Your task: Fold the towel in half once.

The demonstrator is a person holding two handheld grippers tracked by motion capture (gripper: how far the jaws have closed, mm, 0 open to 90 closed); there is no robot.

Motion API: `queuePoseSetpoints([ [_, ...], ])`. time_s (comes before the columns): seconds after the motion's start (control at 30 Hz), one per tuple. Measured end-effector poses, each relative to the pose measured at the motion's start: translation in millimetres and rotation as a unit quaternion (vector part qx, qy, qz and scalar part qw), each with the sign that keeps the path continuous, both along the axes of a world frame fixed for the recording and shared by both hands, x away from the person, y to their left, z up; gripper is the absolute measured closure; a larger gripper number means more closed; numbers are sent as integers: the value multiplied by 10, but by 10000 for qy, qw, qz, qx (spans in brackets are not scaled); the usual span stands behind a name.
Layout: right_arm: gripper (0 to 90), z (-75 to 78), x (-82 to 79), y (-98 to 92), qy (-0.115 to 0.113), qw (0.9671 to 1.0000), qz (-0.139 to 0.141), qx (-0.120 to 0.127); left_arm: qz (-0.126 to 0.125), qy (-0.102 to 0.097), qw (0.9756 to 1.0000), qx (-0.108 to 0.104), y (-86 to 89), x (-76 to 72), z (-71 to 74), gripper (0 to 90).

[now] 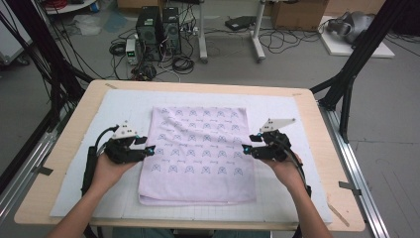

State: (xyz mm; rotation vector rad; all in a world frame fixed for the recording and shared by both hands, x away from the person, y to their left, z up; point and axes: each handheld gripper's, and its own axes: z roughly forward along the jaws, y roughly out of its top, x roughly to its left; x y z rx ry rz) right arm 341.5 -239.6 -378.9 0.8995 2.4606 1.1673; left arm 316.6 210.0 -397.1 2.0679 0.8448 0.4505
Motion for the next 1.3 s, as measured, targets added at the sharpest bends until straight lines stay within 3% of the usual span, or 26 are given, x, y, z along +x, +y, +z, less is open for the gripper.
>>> queuePoseSetpoints([
  [0.17, 560, -183, -354, 23, 32, 9995, 307, 43, -387, 122, 9992, -25, 17, -325, -140, 609],
  [0.3, 573, -366, -546, 34, 172, 9989, 443, 57, -605, 250, 9979, 28, 54, -516, -275, 624],
  [0.47, 566, -513, -684, 46, 268, 9981, 546, 108, -632, 348, 9968, 330, 131, -682, -452, 591],
  [0.5, 564, -534, -703, 42, 255, 9981, 546, 81, -633, 287, 9972, 278, 160, -715, -461, 586],
  [0.73, 558, -588, -801, -41, 193, 9978, 614, 154, -626, 259, 9973, 295, 240, -812, -445, 555],
  [0.77, 563, -586, -814, -47, 201, 9977, 629, 174, -640, 237, 9975, 199, 248, -836, -435, 553],
  [0.9, 597, -619, -852, -46, 267, 9962, 829, 24, -802, 202, 9964, 194, 233, -909, -421, 560],
  [1.0, 637, -654, -869, -29, 250, 9955, 909, -86, -889, 225, 9956, 210, 239, -929, -450, 614],
  [1.3, 788, -656, -932, -48, 292, 9937, 1073, -103, -1041, 213, 9941, 237, 243, -963, -469, 850],
])
